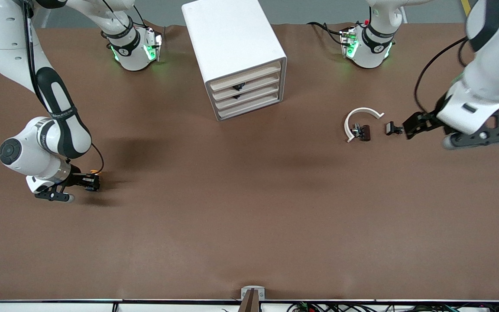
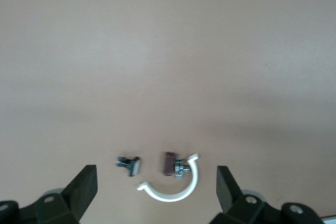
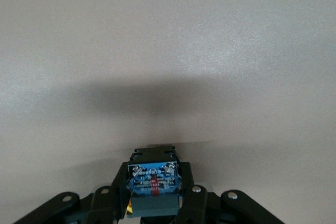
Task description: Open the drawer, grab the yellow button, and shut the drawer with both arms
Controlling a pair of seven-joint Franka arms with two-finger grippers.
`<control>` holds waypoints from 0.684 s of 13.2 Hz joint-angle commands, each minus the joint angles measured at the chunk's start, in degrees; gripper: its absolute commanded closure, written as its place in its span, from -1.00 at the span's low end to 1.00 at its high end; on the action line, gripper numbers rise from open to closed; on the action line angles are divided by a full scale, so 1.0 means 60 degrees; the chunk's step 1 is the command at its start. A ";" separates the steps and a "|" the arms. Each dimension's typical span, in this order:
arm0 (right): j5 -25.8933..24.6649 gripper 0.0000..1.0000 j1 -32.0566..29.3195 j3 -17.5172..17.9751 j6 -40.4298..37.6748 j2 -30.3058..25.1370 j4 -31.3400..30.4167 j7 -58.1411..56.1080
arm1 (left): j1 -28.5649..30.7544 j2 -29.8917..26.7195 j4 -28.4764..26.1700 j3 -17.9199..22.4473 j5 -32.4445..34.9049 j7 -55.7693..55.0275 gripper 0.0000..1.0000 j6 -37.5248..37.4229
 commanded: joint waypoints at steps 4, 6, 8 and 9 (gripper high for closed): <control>0.0133 -0.72 -0.0182 0.0107 0.0001 0.0261 0.0460 -0.0073 | -0.0214 -0.1457 -0.0906 0.1293 -0.0705 0.1652 -1.00 -0.0199; 0.0132 -1.00 -0.0153 0.0107 -0.0158 0.0218 0.0650 -0.0088 | -0.0110 -0.1517 -0.0877 0.1279 -0.0705 0.1683 -1.00 -0.0243; -0.0217 -1.00 -0.0109 0.0034 -0.1178 -0.0234 0.1132 -0.0146 | -0.0110 -0.1561 -0.0848 0.1279 -0.0705 0.1669 -1.00 -0.0417; -0.0611 -1.00 -0.0124 0.0048 -0.1997 -0.0541 0.1512 -0.0147 | -0.0110 -0.1575 -0.0833 0.1279 -0.0705 0.1640 -1.00 -0.0491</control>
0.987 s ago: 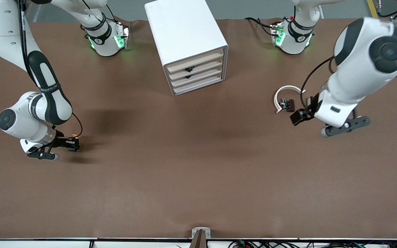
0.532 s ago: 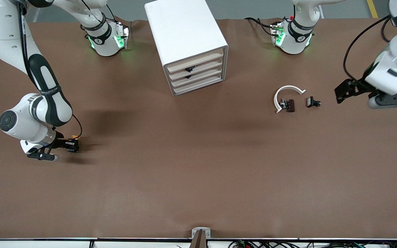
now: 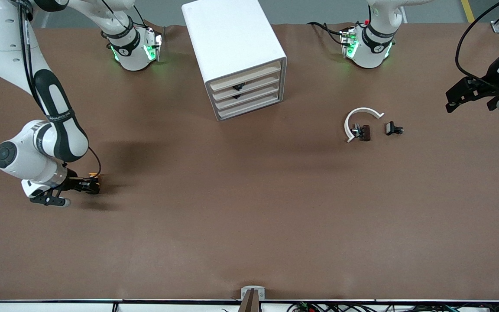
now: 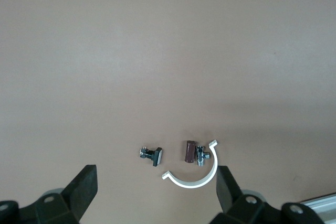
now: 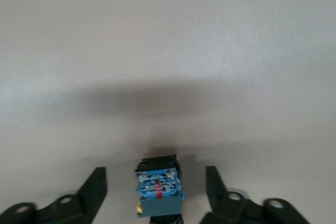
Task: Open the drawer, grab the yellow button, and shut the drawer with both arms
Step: 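Lower the held button onto the table and open the right gripper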
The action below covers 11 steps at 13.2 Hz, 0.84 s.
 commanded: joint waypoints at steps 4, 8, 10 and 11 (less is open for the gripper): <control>-0.1038 -1.00 -0.0004 0.0082 -0.5554 -0.1657 0.2891 -0.0093 | 0.0006 -0.0287 -0.0091 -0.0084 -0.0152 -0.0056 -1.00 -0.0321; -0.1303 -1.00 0.0582 0.0098 -0.7731 -0.1761 0.4830 -0.0020 | 0.0020 -0.0287 -0.0048 -0.0070 -0.0152 0.0002 -1.00 -0.0600; -0.1303 -1.00 0.0524 0.0097 -0.7760 -0.1747 0.5195 0.0023 | 0.0035 -0.0273 0.0200 -0.0011 -0.0167 0.0135 -1.00 -0.0658; -0.1274 -1.00 0.0509 -0.0004 -0.7804 -0.1761 0.5430 0.0009 | 0.0021 -0.0244 0.0332 -0.0011 -0.0167 0.0135 -1.00 -0.0818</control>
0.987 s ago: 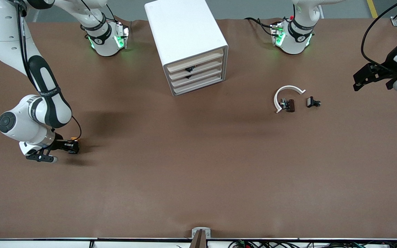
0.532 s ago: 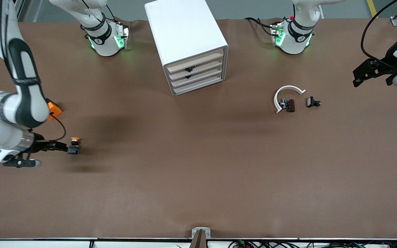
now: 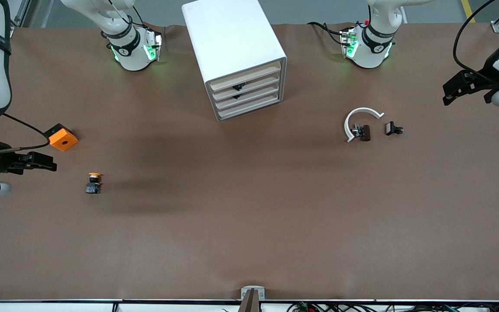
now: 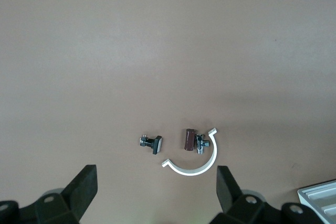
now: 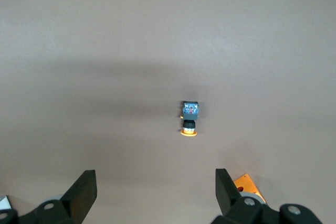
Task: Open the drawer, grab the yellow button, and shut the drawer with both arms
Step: 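Lower the held button onto the table and open the right gripper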
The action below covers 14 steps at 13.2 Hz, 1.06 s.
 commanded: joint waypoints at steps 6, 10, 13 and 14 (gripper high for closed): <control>-0.0087 -1.00 -0.0125 -0.0198 -0.1560 -0.0748 0.0628 -0.0191 | 0.0020 -0.0081 0.0450 -0.0036 -0.0155 0.0205 -1.00 -0.0695; -0.0349 -1.00 -0.0141 -0.0184 -0.1299 -0.2341 -0.0686 -0.0880 | 0.0006 -0.0023 0.0625 -0.0036 -0.0418 0.0205 -1.00 -0.0710; -0.0410 -1.00 -0.0170 -0.0140 -0.0423 -0.3937 -0.2733 -0.0807 | 0.0035 -0.0023 0.0698 -0.0036 -0.0434 0.0205 -1.00 -0.0725; -0.0366 -1.00 -0.0184 -0.0140 -0.0085 -0.4421 -0.3351 -0.0807 | 0.0035 -0.0023 0.0713 -0.0036 -0.0434 0.0205 -1.00 -0.0725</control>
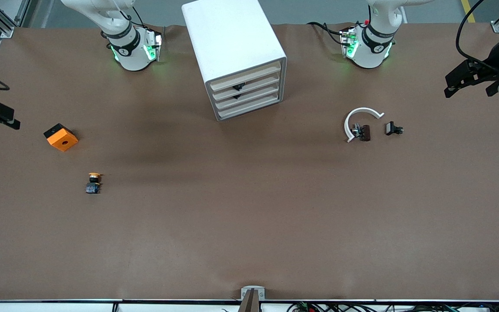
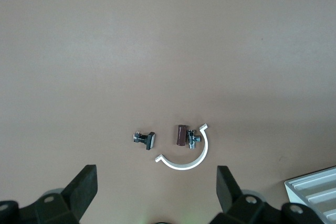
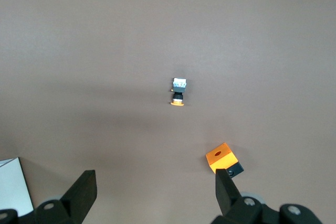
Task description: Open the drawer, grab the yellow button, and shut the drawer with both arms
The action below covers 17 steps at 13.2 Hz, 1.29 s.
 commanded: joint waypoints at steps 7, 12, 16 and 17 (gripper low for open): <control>-0.0107 -1.00 -0.0082 0.0289 -0.0168 -0.1556 -0.1536 0.0920 | 0.0056 -0.0015 0.0258 0.0055 -0.0120 0.0100 -1.00 -0.0248; -0.0122 -1.00 -0.0068 0.0450 -0.0387 -0.1556 -0.1258 0.1052 | 0.0026 -0.0015 0.0258 -0.0003 -0.0062 0.0086 -1.00 -0.0277; -0.0122 -1.00 -0.0068 0.0464 -0.0577 -0.1556 -0.1257 0.1081 | 0.0011 0.0058 0.0273 -0.0004 0.0041 0.0071 -1.00 -0.0263; -0.0107 -1.00 -0.0068 0.0465 -0.0608 -0.1556 -0.1243 0.1081 | 0.0011 0.0073 0.0273 -0.0018 0.0056 0.0056 -1.00 -0.0263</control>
